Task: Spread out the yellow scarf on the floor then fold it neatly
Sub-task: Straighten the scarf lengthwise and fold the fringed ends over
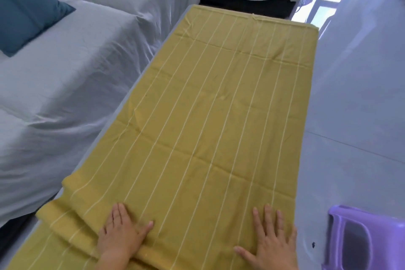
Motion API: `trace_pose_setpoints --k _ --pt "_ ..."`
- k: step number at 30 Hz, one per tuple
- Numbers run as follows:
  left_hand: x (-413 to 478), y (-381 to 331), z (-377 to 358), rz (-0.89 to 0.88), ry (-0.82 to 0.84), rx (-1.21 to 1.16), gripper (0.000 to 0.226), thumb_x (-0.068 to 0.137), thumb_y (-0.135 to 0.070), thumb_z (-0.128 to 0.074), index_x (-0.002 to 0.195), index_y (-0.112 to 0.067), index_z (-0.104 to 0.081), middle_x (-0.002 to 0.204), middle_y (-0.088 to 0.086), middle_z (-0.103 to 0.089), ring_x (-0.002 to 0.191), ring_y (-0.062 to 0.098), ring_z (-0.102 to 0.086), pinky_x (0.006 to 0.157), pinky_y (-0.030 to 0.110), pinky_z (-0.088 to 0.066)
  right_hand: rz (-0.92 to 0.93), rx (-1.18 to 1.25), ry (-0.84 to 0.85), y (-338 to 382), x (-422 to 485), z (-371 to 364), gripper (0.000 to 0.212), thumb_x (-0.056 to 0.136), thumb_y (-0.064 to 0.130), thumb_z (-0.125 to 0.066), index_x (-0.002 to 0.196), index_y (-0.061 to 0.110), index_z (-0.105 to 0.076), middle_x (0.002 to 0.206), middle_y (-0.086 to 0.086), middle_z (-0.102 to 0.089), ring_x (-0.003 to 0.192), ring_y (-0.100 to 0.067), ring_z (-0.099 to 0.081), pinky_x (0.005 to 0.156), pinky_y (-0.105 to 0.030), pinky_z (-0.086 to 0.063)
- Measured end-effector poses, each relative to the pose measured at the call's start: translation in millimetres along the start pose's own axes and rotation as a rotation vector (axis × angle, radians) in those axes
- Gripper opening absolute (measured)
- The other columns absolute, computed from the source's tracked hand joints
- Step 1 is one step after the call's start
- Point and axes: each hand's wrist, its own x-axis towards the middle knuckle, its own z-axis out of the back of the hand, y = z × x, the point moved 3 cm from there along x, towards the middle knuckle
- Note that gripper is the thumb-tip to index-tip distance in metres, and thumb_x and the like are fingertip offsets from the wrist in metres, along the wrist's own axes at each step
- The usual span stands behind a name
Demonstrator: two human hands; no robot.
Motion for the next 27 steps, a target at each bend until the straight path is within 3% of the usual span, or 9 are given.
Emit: trace_pose_setpoints --k 4,10,14,18,20,22,23,25,27 --pt "-40 -54 32 -0.145 -0.060 -0.012 0.102 0.081 -0.078 -0.018 0.143 -0.008 0.022 0.155 0.006 0.021 0.144 0.019 0.011 0.116 0.039 -0.007 0.165 -0.040 -0.100 13 7 60 0.108 0.064 0.090 -0.032 0.144 0.017 -0.026 0.153 -0.007 -0.016 0.144 -0.022 -0.003 0.108 -0.050 -0.010" --pt "-63 -153 151 -0.294 -0.243 -0.054 0.100 0.082 -0.076 -0.014 0.143 -0.006 0.020 0.153 0.007 0.023 0.143 0.019 0.015 0.117 0.039 -0.005 0.178 -0.068 -0.190 -1 53 192 0.095 0.075 0.083 -0.025 0.140 0.014 -0.037 0.145 -0.006 -0.039 0.144 -0.022 -0.006 0.110 -0.043 -0.005" --pt "-64 -229 223 -0.391 -0.342 -0.095 0.102 0.073 -0.079 0.000 0.143 -0.007 0.021 0.149 0.003 0.027 0.142 0.018 0.017 0.116 0.036 0.000 0.137 -0.077 -0.131 -36 102 254 0.091 0.078 0.081 -0.018 0.137 0.017 -0.043 0.137 -0.010 -0.051 0.130 -0.030 -0.036 0.108 -0.044 -0.006" --pt "-53 -301 253 -0.413 -0.308 -0.130 0.106 0.067 -0.079 0.008 0.147 -0.009 0.011 0.156 0.008 0.012 0.144 0.021 0.011 0.116 0.033 -0.008 0.210 -0.157 -0.127 -73 157 317 0.093 0.079 0.079 -0.004 0.142 0.018 -0.036 0.147 -0.006 -0.037 0.132 -0.028 -0.040 0.104 -0.049 -0.024" --pt "-43 -335 256 -0.359 -0.237 -0.101 0.099 0.076 -0.077 -0.004 0.147 -0.010 0.011 0.156 0.010 0.012 0.144 0.022 0.010 0.116 0.035 -0.012 0.234 -0.152 -0.105 -94 195 353 0.091 0.080 0.077 -0.003 0.137 0.020 -0.045 0.145 -0.002 -0.041 0.128 -0.027 -0.045 0.096 -0.052 -0.038" --pt "-31 -365 264 -0.265 -0.156 -0.127 0.088 0.089 -0.063 -0.027 0.147 -0.009 0.013 0.156 0.011 0.013 0.144 0.022 0.010 0.117 0.036 -0.012 0.262 -0.115 -0.107 -110 234 390 0.091 0.082 0.076 -0.005 0.123 0.019 -0.062 0.132 -0.003 -0.056 0.121 -0.028 -0.052 0.092 -0.051 -0.037" --pt "-24 -381 270 -0.217 -0.136 -0.178 0.087 0.092 -0.058 -0.033 0.147 -0.008 0.012 0.156 0.011 0.012 0.144 0.023 0.010 0.117 0.036 -0.011 0.262 -0.144 -0.098 -115 254 416 0.097 0.079 0.078 0.002 0.129 0.019 -0.057 0.138 -0.003 -0.050 0.128 -0.026 -0.042 0.096 -0.049 -0.031" --pt "-8 -417 288 -0.162 -0.112 -0.277 0.084 0.093 -0.053 -0.037 0.147 -0.005 0.007 0.157 0.014 0.007 0.144 0.026 0.007 0.117 0.035 -0.009 0.347 -0.240 -0.139 -114 295 467 0.117 0.054 0.081 0.031 0.147 0.021 -0.007 0.154 0.001 -0.002 0.143 -0.020 -0.002 0.111 -0.046 -0.013" --pt "7 -455 310 -0.175 -0.072 -0.342 0.077 0.094 -0.050 -0.038 0.148 -0.006 -0.005 0.156 0.016 0.003 0.144 0.027 0.004 0.116 0.034 -0.008 0.371 -0.225 -0.097 -111 330 502 0.126 0.029 0.075 0.046 0.141 0.021 0.024 0.145 0.006 0.027 0.142 -0.020 0.017 0.114 -0.046 0.000"
